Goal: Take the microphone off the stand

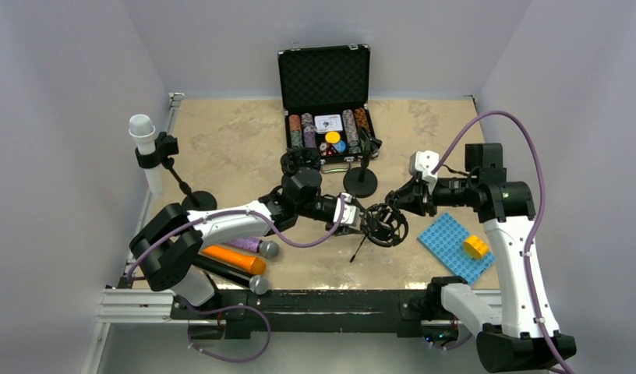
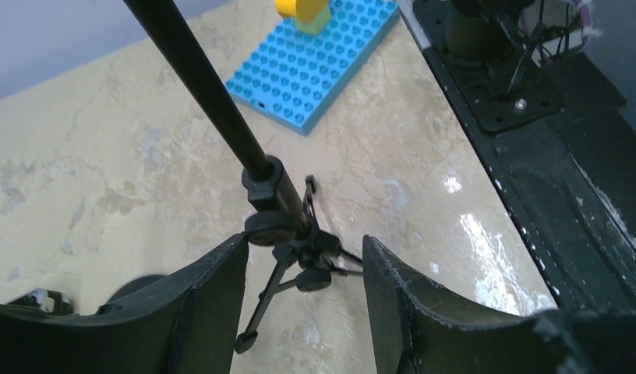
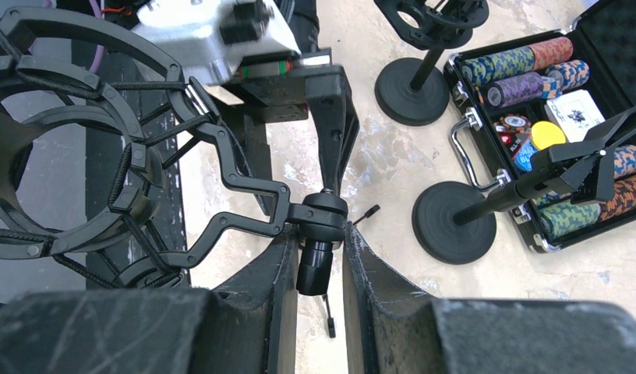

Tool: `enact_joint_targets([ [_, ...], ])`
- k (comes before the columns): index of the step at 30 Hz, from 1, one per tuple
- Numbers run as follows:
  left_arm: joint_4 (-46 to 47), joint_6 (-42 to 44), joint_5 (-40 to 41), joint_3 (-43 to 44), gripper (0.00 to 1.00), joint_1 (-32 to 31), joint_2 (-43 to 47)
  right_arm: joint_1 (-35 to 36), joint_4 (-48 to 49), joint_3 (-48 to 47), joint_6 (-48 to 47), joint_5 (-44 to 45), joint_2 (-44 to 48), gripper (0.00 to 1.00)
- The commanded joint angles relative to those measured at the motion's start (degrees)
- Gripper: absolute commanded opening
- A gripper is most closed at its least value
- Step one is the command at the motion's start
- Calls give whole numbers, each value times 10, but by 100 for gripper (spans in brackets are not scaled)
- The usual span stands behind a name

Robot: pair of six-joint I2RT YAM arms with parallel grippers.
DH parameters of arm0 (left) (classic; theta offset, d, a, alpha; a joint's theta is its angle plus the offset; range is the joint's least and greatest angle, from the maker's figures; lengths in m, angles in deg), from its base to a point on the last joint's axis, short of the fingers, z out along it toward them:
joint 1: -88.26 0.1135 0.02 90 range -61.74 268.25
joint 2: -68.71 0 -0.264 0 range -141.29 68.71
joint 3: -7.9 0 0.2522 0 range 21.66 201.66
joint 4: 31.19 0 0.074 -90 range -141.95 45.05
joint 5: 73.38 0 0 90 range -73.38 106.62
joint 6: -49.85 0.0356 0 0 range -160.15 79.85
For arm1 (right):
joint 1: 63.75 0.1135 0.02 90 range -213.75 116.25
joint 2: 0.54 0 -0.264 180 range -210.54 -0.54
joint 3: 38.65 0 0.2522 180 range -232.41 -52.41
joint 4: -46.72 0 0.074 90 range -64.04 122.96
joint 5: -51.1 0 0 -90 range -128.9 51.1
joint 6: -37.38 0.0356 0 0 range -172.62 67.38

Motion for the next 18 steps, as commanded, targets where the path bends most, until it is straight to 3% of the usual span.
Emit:
enact_joint_targets([
  [1, -98, 59, -19, -3, 59, -9, -28, -1, 21, 1, 11, 6, -8, 0],
  [9, -86, 69, 3, -46, 59, -10, -2, -1, 30, 3, 20, 4, -16, 0],
  [18, -184, 69, 44, -78, 57, 19, 136, 0, 27, 12, -14, 16, -40, 0],
])
